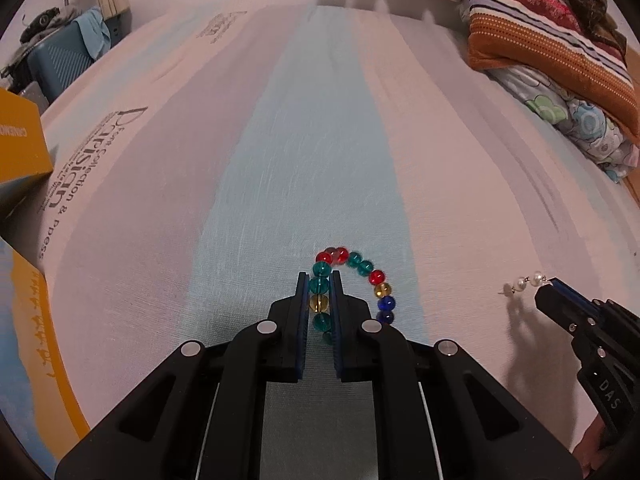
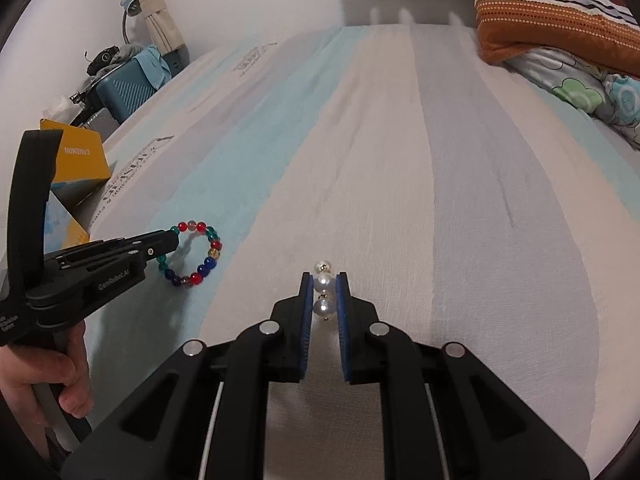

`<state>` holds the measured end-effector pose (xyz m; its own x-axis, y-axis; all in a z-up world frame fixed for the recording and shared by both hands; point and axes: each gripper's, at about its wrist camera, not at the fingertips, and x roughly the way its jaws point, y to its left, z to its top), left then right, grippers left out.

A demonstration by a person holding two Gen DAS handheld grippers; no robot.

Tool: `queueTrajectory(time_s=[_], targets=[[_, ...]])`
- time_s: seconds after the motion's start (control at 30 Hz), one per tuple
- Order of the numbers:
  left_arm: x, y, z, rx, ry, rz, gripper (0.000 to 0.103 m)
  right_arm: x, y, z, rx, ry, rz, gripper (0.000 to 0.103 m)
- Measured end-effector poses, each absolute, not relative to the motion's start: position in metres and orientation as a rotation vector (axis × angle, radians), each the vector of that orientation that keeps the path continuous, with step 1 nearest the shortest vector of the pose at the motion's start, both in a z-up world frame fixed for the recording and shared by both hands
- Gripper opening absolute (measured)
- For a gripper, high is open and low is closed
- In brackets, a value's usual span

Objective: Organize jewelry
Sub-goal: 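Carry the glass bead bracelet with the left tool while the right tool carries the pearls to the box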

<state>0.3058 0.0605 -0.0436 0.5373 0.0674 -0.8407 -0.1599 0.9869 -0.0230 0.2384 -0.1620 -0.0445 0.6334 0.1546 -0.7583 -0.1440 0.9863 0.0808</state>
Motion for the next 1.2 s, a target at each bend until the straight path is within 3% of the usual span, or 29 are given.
queueTrajectory(time_s=[1.2], targets=[[0.280,0.038,0.004,-0.062,0.954,0.102,0.009,0.225,-0.164,-0.009,0.059,0.857,0.196,0.011]])
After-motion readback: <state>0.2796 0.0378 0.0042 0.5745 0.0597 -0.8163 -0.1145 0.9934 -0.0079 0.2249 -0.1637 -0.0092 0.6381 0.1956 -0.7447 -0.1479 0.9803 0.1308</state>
